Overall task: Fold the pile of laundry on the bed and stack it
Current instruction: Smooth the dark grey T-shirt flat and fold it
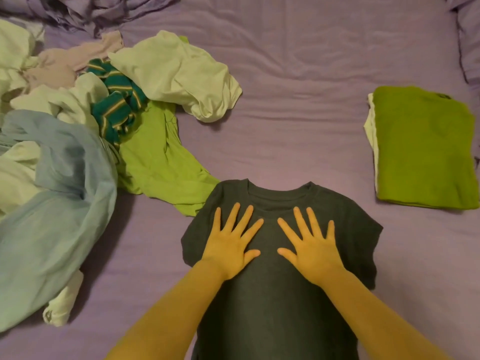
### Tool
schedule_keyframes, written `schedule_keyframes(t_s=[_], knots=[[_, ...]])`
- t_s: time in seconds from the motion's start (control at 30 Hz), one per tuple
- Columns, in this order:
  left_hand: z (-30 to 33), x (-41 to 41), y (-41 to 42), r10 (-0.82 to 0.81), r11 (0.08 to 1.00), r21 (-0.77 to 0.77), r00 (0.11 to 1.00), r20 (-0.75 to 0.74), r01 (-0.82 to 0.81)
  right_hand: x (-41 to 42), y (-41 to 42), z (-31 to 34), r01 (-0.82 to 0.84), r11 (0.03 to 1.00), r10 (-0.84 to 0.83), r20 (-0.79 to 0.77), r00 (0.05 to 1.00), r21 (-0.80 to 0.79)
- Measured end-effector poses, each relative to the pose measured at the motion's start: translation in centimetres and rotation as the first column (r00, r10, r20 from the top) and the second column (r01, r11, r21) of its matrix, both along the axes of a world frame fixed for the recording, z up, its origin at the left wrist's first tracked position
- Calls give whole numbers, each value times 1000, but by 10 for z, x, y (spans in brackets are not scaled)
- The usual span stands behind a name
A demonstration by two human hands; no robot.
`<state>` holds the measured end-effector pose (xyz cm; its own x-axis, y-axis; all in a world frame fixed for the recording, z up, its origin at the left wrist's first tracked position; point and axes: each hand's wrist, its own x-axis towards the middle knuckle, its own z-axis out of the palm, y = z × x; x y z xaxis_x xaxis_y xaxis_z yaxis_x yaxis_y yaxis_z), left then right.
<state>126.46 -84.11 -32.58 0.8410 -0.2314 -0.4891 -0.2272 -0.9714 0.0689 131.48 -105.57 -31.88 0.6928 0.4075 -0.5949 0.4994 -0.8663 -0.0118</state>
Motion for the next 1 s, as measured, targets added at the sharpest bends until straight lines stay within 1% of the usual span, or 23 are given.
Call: schedule_keyframes(t_s=[0.1,0.17,0.2,0.23,0.27,0.3,0.33,0.37,0.4,0.47,0.53,0.6,0.67,0.73,0.77,0.8,0.83,0.87,0.93,0.97,1.0], knots=[[7,8,2,-18,1000,8,998,-68,18,5,6,3,-12,998,10,-32,999,-70],[18,10,0,17,998,-55,997,-81,-21,3,16,11,20,996,-22,-22,1000,-86],[25,9,0,67,989,-128,997,-49,-73,3,22,16,38,996,-38,-4,999,-79],[33,6,3,133,970,-210,991,20,-126,3,29,21,48,997,-48,13,999,-61],[41,3,7,214,946,-276,968,134,-171,3,38,26,48,998,-48,21,999,-31],[46,0,14,315,916,-331,918,242,-227,3,47,30,34,999,-35,21,999,5],[47,-3,23,439,871,-380,843,312,-313,4,58,33,11,999,-12,18,1000,45],[50,-5,33,574,793,-426,768,285,-435,5,69,36,-12,996,10,19,1000,91],[53,-5,44,696,693,-443,688,205,-569,6,80,37,-30,990,26,25,999,140],[49,-6,61,848,490,-391,530,9,-779,9,102,37,-37,970,29,37,999,240],[45,-9,73,899,347,-313,409,-157,-884,11,120,36,7,942,-15,19,1000,336],[43,-15,79,905,243,-278,320,-279,-930,13,135,35,64,911,-63,-15,998,407],[44,-20,78,909,134,-330,248,-335,-935,15,147,36,68,886,-62,-27,998,458],[51,-23,74,901,9,-464,208,-380,-886,15,155,39,54,851,-47,-28,999,522],[56,-24,72,881,-84,-542,193,-433,-836,14,158,42,69,820,-58,-37,998,569],[60,-23,71,837,-196,-598,186,-515,-777,14,159,46,97,780,-82,-52,995,618],[65,-22,69,769,-305,-617,194,-608,-725,13,159,49,134,738,-114,-73,991,661],[70,-21,67,689,-393,-605,214,-693,-693,11,158,52,177,700,-144,-105,984,692],[73,-20,62,552,-502,-537,227,-803,-678,5,154,55,264,651,-186,-187,965,712],[73,-19,60,526,-529,-508,207,-825,-680,2,151,55,299,656,-203,-219,954,693],[72,-19,58,548,-525,-502,178,-817,-688,0,148,53,314,689,-213,-232,949,653]])
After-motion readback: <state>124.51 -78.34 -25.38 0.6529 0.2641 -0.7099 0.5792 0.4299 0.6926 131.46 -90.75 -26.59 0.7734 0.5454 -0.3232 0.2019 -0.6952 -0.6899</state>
